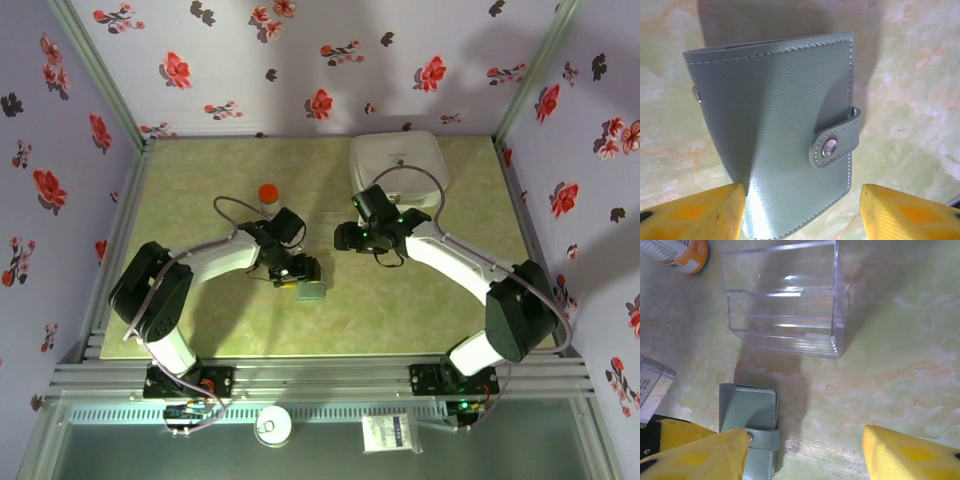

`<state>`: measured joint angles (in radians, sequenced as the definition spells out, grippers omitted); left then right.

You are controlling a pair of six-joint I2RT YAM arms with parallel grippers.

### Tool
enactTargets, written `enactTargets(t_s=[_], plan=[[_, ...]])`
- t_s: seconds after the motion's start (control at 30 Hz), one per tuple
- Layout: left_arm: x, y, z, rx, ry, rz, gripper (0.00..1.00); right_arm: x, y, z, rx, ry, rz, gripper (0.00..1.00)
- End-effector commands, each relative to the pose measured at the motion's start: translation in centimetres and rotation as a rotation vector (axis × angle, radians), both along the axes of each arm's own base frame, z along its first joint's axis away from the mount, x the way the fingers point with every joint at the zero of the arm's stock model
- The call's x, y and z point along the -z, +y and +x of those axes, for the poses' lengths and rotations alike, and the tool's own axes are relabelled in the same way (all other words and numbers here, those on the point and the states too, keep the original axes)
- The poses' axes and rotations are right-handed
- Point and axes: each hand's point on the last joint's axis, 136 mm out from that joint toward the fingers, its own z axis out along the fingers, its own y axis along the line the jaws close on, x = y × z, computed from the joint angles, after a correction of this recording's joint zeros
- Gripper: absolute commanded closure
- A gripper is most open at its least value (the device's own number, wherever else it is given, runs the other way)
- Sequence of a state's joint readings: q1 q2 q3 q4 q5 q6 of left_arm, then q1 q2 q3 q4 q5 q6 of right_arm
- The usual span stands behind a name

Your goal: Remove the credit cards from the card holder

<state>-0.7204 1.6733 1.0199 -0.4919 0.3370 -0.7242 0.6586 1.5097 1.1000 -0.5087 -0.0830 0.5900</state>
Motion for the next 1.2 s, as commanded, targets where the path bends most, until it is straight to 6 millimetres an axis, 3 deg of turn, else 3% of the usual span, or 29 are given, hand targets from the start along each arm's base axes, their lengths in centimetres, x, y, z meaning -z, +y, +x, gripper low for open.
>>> enactTargets(t_s=[0.0, 0.17, 0.4, 0.6, 0.87, 1.17], plan=[[-1.5, 0.7, 0.6, -0.035, -0.043, -0.054, 0.39, 1.1, 0.8, -0.5, 0.018, 0.039, 0.009, 0.42], [-1.7, 2.5, 1.5, -0.114, -0.066, -0.098, 0.45, 2.0, 2.3, -1.5, -0.001, 0.076, -0.012, 0.52], [-1.5, 4.7, 2.9, -0.205, -0.111, -0.137, 0.54, 4.1, 4.4, -3.8, -0.029, 0.149, -0.133, 0.54], [-2.3, 6.4, 3.9, -0.244, -0.171, -0.161, 0.75, 5.6, 6.9, -4.8, -0.061, 0.185, -0.185, 0.60], [-2.0, 7.4, 3.5, -0.241, -0.189, -0.151, 0.97, 7.0, 8.0, -5.2, -0.069, 0.210, -0.272, 0.64], [-2.2, 7.6, 3.6, -0.218, -0.196, -0.155, 1.00, 8.4, 9.0, -5.4, -0.091, 0.259, -0.303, 0.65]])
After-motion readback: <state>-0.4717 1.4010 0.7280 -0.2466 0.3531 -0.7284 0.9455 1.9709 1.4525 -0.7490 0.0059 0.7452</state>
